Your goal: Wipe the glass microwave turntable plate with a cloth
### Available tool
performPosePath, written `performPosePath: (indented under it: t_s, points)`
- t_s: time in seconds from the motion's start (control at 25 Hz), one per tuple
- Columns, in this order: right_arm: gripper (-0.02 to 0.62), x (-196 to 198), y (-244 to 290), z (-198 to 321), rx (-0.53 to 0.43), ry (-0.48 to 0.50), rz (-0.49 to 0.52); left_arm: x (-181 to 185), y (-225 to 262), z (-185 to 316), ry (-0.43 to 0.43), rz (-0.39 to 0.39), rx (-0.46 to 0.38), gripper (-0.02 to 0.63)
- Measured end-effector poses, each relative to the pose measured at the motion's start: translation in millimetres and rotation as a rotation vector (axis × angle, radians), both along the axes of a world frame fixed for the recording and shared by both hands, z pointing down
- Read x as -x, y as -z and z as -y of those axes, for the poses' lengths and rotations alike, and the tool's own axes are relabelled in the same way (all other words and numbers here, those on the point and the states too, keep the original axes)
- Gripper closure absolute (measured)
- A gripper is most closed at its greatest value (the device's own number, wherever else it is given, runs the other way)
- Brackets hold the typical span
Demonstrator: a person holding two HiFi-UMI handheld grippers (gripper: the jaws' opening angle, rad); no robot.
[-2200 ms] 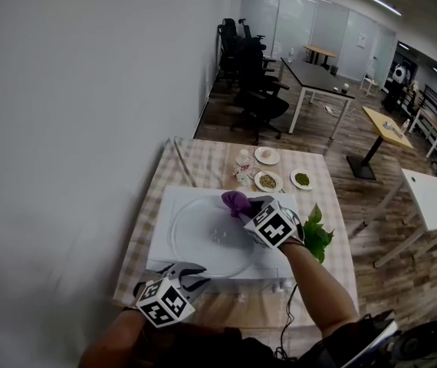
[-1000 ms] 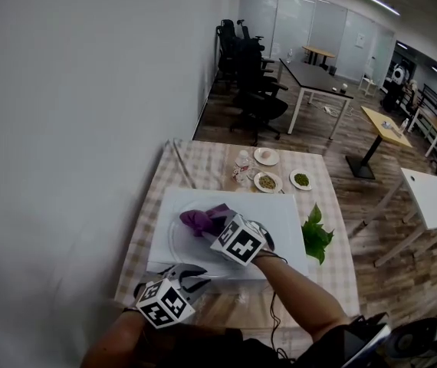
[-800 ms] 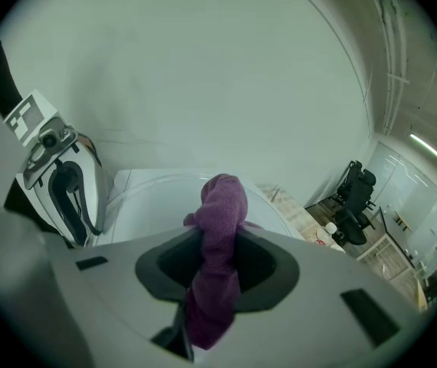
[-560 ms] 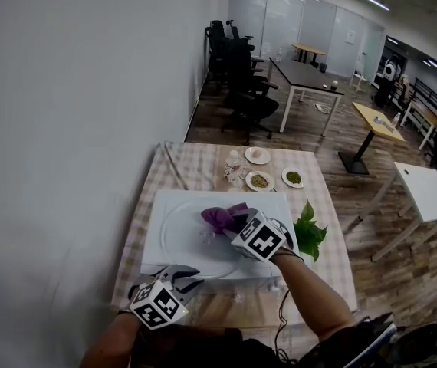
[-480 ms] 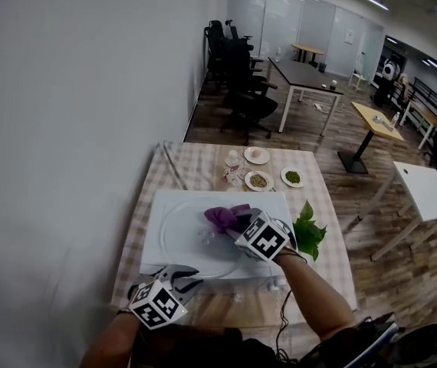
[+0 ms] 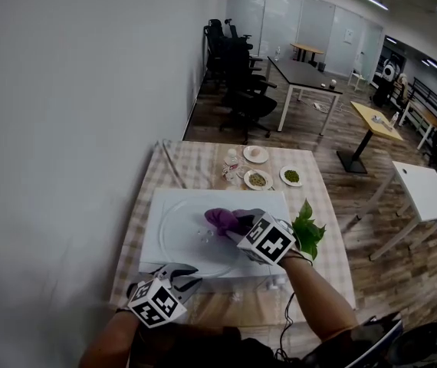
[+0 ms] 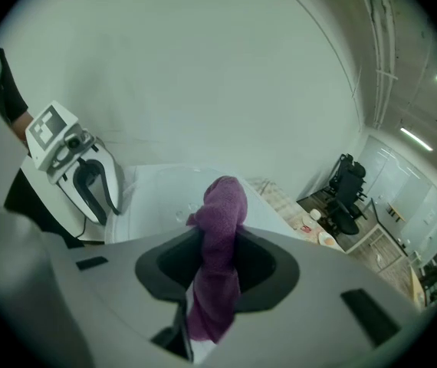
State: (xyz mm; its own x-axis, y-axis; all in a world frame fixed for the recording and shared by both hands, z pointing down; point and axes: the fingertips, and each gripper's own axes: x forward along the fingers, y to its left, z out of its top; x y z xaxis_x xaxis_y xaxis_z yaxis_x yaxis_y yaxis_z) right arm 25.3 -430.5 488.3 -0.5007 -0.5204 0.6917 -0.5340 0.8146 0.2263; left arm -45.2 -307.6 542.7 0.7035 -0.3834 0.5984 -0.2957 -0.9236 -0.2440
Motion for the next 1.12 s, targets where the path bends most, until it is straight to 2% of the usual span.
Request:
performPosePath:
  t_s: [0.16,0.24,0.4,0.52,0.76,1.12]
  points:
    - [0.485,66,12,-19,0.046,0.141,0.121,0,-1,1,-0.002,0.0,-0.001,0.517]
    - [0.485,96,12,-29,0.07,0.21,0.146,0,-2,1,-0.002,-0.001,0.001,0.517]
    - [0.485,140,2,-41,0.098,0.312,0.116,-1,-1,3,-0.002,-0.001,-0.001,0.517]
    - [0.485,156,-9,-46,0.123,0.348,0.091,-1,0,2,-0.003,0.0,-0.001,0.517]
    - [0.485,152,-22,-49,0.152,0.343,0.072,1,2,-1,-0.001,-0.001,0.001,0.517]
    - [0.485,103,-26,-42,0.168,0.252,0.081,1,1,-1,0.006,-0.004,0.015,0.517]
